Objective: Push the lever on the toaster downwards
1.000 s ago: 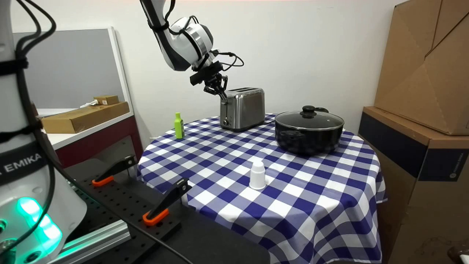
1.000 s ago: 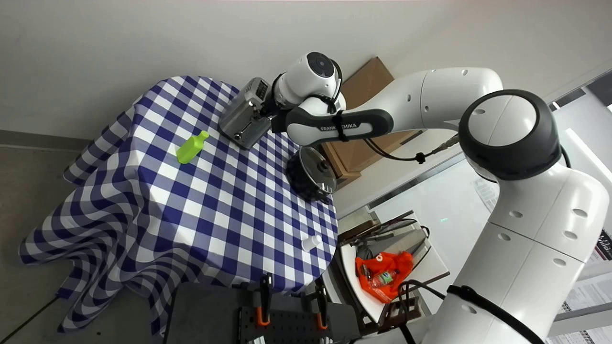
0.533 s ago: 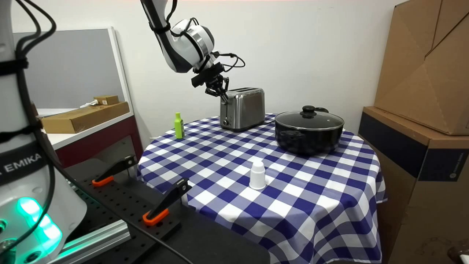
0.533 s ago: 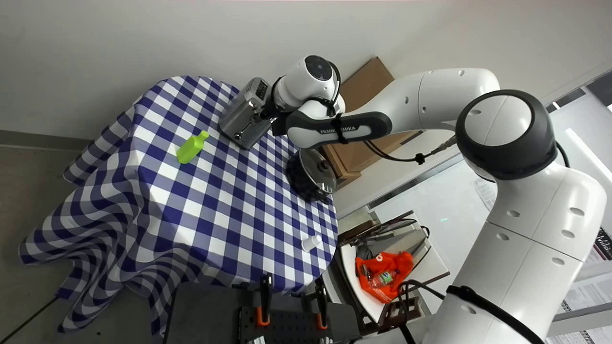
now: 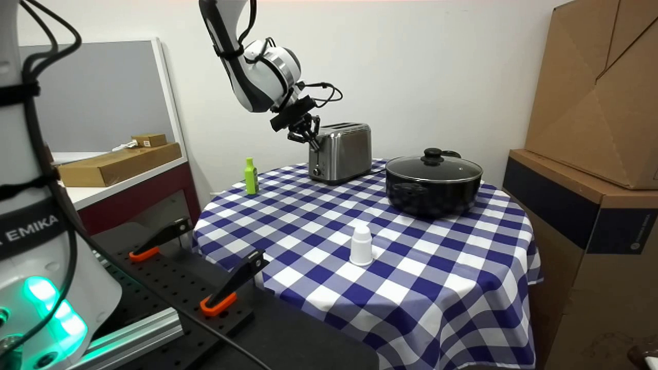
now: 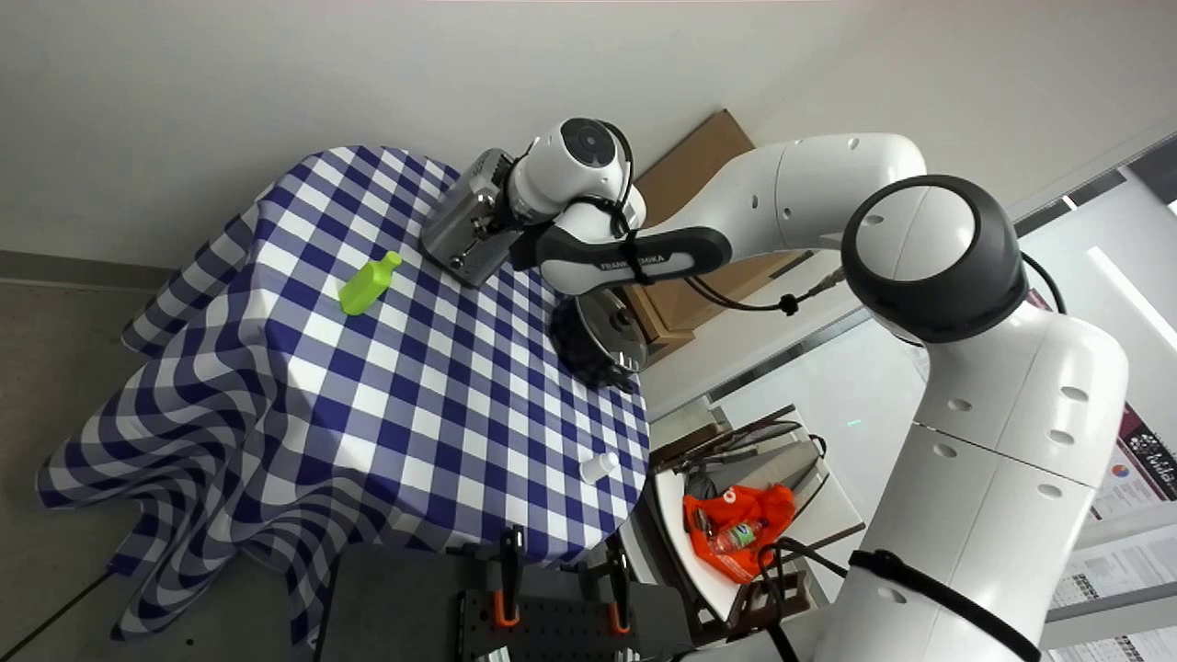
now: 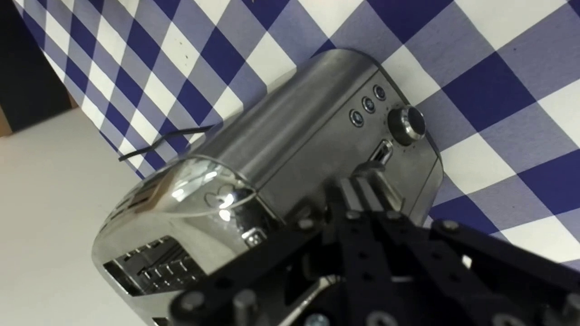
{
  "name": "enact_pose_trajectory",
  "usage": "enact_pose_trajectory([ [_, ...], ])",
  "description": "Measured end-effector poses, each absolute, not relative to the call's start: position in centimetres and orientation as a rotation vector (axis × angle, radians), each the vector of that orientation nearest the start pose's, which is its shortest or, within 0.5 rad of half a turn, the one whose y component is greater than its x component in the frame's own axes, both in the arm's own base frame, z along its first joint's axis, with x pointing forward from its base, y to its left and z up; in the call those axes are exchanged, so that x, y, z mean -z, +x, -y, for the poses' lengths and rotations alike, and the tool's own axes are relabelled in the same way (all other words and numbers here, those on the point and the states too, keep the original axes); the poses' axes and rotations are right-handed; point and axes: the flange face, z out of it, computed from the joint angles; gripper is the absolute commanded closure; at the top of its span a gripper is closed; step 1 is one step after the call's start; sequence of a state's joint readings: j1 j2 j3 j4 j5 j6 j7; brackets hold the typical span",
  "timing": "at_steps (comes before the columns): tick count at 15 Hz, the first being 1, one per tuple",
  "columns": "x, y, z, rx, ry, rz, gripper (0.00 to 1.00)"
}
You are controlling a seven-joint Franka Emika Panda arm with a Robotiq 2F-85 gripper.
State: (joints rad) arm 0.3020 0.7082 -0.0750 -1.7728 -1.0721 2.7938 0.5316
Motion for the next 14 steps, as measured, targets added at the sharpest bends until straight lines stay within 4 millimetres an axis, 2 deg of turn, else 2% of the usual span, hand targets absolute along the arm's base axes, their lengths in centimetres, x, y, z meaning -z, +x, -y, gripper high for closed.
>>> enact_pose_trajectory([
  [3, -16.5, 64.0, -20.6, 0.786, -3.234, 1.236, 1.0],
  [7, -12.8, 64.2, -21.4, 0.738, -3.229, 1.272, 1.0],
  [14, -12.3, 64.9, -22.6, 0.766, -3.206, 1.278, 1.0],
])
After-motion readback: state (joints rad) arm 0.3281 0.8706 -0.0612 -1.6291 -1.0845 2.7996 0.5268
